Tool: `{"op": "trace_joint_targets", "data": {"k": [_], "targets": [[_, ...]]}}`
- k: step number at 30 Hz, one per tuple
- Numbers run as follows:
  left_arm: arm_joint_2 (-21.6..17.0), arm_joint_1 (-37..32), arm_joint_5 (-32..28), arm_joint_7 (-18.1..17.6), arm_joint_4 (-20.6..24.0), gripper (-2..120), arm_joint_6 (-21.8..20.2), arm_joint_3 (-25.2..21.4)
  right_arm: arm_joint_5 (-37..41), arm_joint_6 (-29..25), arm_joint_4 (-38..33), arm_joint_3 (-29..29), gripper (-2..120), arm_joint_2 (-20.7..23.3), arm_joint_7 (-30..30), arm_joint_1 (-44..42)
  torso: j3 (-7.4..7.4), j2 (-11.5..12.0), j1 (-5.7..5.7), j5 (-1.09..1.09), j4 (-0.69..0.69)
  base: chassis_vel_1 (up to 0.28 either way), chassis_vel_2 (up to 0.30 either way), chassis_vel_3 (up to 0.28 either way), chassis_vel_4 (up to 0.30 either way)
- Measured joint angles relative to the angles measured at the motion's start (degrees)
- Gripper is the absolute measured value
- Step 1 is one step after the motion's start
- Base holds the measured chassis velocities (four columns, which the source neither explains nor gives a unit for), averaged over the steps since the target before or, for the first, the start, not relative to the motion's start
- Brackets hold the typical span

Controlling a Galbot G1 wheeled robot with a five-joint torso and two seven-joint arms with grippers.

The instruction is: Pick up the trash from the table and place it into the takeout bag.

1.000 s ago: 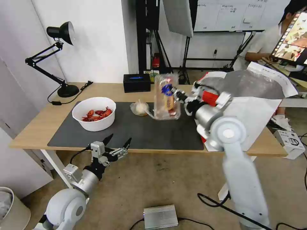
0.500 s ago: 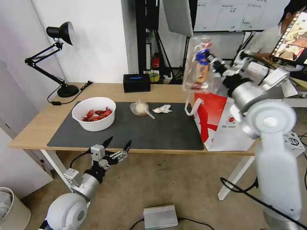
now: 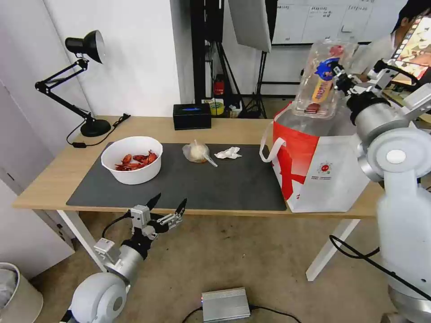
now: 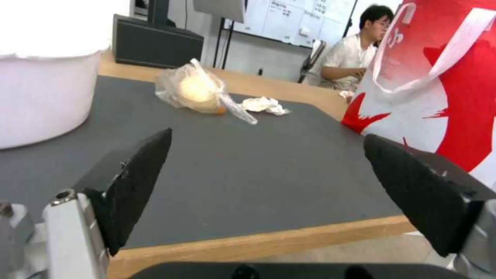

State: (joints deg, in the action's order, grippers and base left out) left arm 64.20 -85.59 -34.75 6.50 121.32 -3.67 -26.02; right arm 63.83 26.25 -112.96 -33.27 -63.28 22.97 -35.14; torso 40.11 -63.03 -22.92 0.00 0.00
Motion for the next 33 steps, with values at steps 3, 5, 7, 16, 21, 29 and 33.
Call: {"op": "trace_joint_targets", "data": {"k": [3, 5, 7, 16, 21, 29, 33], "targets": [[0.17, -0.06, 0.00, 0.00, -0.12, 100, 0.00, 0.32, -2.43, -0.34, 0.94, -0.53, 1, 0.72, -1.24, -0.67, 0.00, 0.00, 0.00, 0.00, 0.00, 0.000, 0.000, 0.000, 0.000], [0.27, -0.13, 0.02, 0.00, -0.15, 100, 0.00, 0.42, -3.96, -0.57, 1.37, -0.65, 1, 0.95, -2.19, -1.07, 0.00, 0.00, 0.00, 0.00, 0.00, 0.000, 0.000, 0.000, 0.000], [0.38, -0.21, 0.07, 0.00, -0.16, 100, 0.00, 0.52, -6.08, -0.97, 1.93, -0.76, 1, 1.23, -3.30, -1.66, 0.00, 0.00, 0.00, 0.00, 0.00, 0.000, 0.000, 0.000, 0.000], [0.21, -0.40, 0.16, 0.07, 0.28, 100, 0.09, 0.64, -12.57, -1.28, 3.94, -1.46, 1, 1.40, -5.57, -4.59, 0.00, 0.00, 0.00, 0.01, 0.00, 0.000, 0.000, 0.000, 0.000], [-0.35, -0.58, 0.14, 0.08, 0.53, 100, 0.21, 0.26, -14.24, -1.20, 4.84, -1.86, 1, 1.06, -6.41, -5.51, 0.00, 0.00, 0.00, 0.01, 0.00, 0.000, 0.000, 0.000, 0.000], [-0.37, -0.15, 0.14, 0.10, 0.53, 100, 0.32, 1.19, -14.53, -1.12, 4.65, -2.58, 1, 1.00, -6.58, -7.26, 0.00, 0.00, 0.00, 0.00, -0.01, 0.000, 0.000, 0.000, 0.000], [-0.32, 0.06, 0.15, 0.10, 0.29, 100, 0.32, 1.46, -14.39, -1.07, 4.43, -2.72, 1, 1.04, -6.70, -7.68, 0.00, 0.00, 0.00, 0.00, 0.00, 0.000, 0.000, 0.000, 0.000]]}}
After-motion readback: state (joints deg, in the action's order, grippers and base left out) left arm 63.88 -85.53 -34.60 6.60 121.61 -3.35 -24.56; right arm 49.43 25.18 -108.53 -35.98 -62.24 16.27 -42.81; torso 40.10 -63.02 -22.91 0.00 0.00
